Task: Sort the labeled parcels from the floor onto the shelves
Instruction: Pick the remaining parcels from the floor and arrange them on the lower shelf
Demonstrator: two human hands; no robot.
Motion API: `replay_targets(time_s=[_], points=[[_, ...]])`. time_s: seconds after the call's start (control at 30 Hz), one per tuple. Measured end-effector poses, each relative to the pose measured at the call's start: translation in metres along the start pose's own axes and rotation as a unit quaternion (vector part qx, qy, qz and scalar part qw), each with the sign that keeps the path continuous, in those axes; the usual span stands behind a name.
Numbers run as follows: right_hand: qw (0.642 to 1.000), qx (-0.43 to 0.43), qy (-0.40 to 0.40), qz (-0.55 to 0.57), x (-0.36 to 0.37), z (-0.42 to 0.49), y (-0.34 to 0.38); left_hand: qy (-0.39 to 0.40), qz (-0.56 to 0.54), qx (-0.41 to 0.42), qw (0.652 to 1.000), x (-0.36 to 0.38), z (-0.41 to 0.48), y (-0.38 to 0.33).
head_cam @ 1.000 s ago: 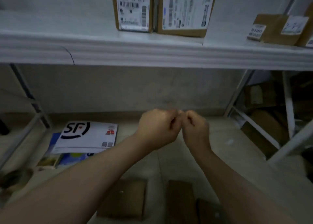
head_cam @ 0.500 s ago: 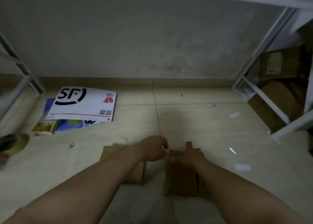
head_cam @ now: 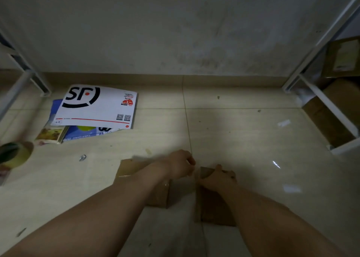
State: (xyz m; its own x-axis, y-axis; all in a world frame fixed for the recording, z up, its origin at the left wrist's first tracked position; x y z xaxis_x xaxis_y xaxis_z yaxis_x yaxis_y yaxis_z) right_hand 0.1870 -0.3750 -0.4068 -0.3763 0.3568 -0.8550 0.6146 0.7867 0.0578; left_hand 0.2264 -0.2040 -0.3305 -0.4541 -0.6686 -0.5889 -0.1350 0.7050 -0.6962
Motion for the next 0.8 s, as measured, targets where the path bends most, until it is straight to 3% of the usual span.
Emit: replay_targets(time_s=[0.1, 0.17, 0.27, 0.37, 0.5, 0.6, 0.67, 0.73, 0.8], points=[[0.999, 0.024, 0.020, 0.042, -0.006, 0.007, 0.001, -0.012, -0.038, -0.033, 0.999, -0.004, 0.001, 0.002], [0.989, 0.031, 0.038, 0.143, -0.021, 0.013, 0.007, -0.030, -0.068, -0.054, 0.996, -0.008, 0.004, 0.002], [0.919, -0.019, 0.081, 0.386, -0.055, 0.003, 0.026, -0.083, -0.103, -0.084, 0.988, -0.016, 0.007, 0.001], [0.865, -0.071, 0.097, 0.487, -0.093, -0.021, 0.038, -0.117, -0.191, -0.133, 0.966, -0.027, 0.001, 0.001], [0.767, -0.092, 0.083, 0.630, -0.137, -0.039, 0.048, 0.001, -0.389, -0.178, 0.904, -0.047, -0.023, -0.005], [0.690, -0.087, 0.082, 0.714, -0.160, -0.057, 0.058, 0.096, -0.437, -0.147, 0.882, -0.064, -0.044, -0.013], [0.658, -0.097, 0.101, 0.740, -0.166, -0.069, 0.064, 0.102, -0.455, -0.120, 0.877, -0.077, -0.057, -0.019], [0.643, -0.105, 0.144, 0.745, -0.168, -0.081, 0.069, 0.066, -0.460, -0.086, 0.881, -0.092, -0.068, -0.020], [0.660, -0.107, 0.180, 0.722, -0.170, -0.091, 0.072, 0.007, -0.446, -0.058, 0.893, -0.111, -0.077, -0.013]])
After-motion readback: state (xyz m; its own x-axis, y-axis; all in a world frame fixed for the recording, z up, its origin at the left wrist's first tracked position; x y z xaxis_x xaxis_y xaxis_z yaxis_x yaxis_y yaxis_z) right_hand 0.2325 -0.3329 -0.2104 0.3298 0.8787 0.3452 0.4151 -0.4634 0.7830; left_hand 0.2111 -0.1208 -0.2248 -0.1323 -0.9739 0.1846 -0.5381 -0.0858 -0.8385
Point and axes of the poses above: each hand's wrist, its own z-axis towards the middle knuckle, its own x-axis out of the palm, y = z × x, the point moved 4 cm from there along z, towards the middle knuckle, and after that the axes turned 14 degrees about -y, right-handed, at the moved point
